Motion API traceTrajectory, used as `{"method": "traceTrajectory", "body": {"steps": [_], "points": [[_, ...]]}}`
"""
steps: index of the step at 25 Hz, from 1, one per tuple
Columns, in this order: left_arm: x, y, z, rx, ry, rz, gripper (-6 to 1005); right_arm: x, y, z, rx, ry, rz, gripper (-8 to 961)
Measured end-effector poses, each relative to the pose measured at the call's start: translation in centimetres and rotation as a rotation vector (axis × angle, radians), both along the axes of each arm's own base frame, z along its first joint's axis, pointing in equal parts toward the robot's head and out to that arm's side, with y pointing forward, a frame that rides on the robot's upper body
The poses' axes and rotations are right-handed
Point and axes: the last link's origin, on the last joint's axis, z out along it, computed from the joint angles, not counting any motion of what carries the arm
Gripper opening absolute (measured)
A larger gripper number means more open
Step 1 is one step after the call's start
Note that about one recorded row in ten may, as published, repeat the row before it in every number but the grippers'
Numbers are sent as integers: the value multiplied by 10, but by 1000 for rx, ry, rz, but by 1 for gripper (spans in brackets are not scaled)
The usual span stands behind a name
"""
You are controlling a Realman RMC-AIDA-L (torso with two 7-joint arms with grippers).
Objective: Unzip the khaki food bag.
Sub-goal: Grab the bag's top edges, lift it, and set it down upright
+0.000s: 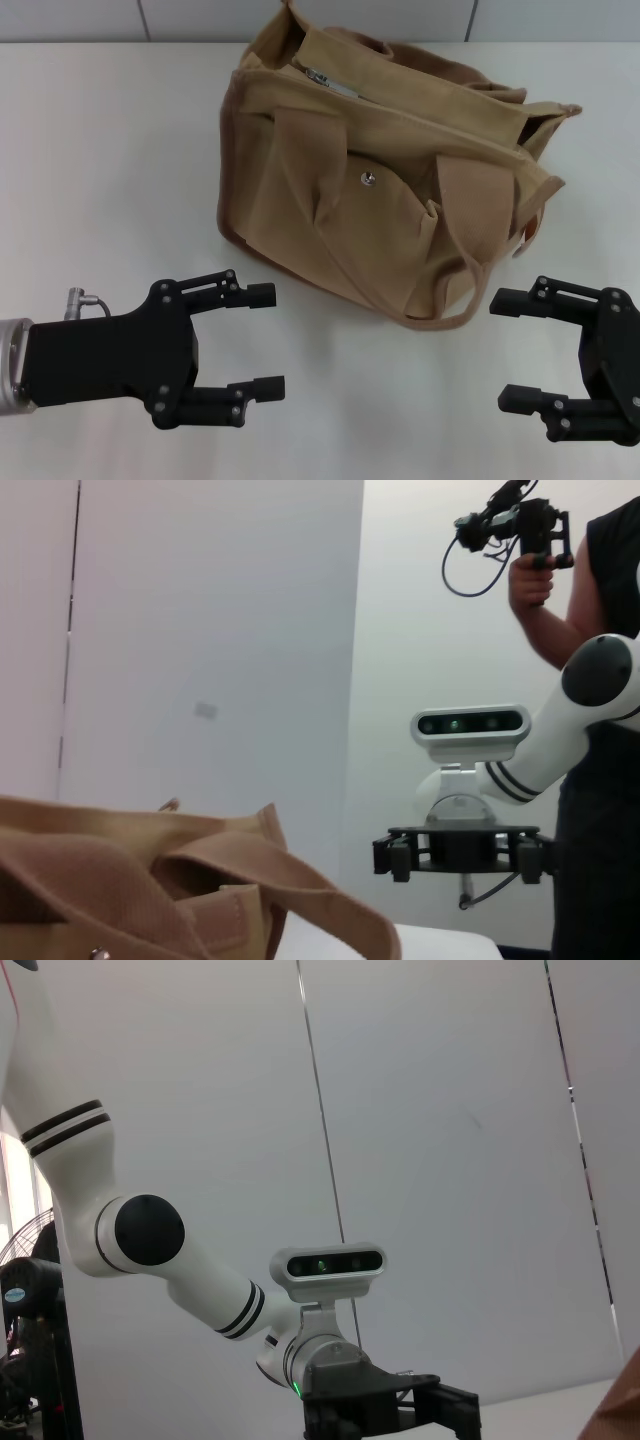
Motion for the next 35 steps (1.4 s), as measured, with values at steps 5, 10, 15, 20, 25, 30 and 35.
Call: {"method": "traceTrajectory", "body": {"steps": [5, 10, 15, 20, 25, 30, 35], "points": [[0, 4, -4, 2, 21, 6, 777, -1, 1, 0, -1, 1, 4, 774], [0, 6, -7, 10, 33, 15, 769, 0, 0, 0, 1, 2, -2, 772], [-4, 12, -11, 35, 59, 53, 762, 1, 0, 1, 7, 3, -9, 770], [-6, 18, -7, 86, 40, 104, 754, 5, 1, -1, 24, -15, -34, 768], [-20, 42, 10, 280, -34, 310, 746, 15, 4, 0, 86, -33, -115, 766], [-17, 66, 4, 360, -46, 393, 738, 19, 6, -1, 110, -42, -149, 765], [-4, 83, -10, 374, -23, 369, 730, 19, 6, -2, 111, -44, -153, 763]]}}
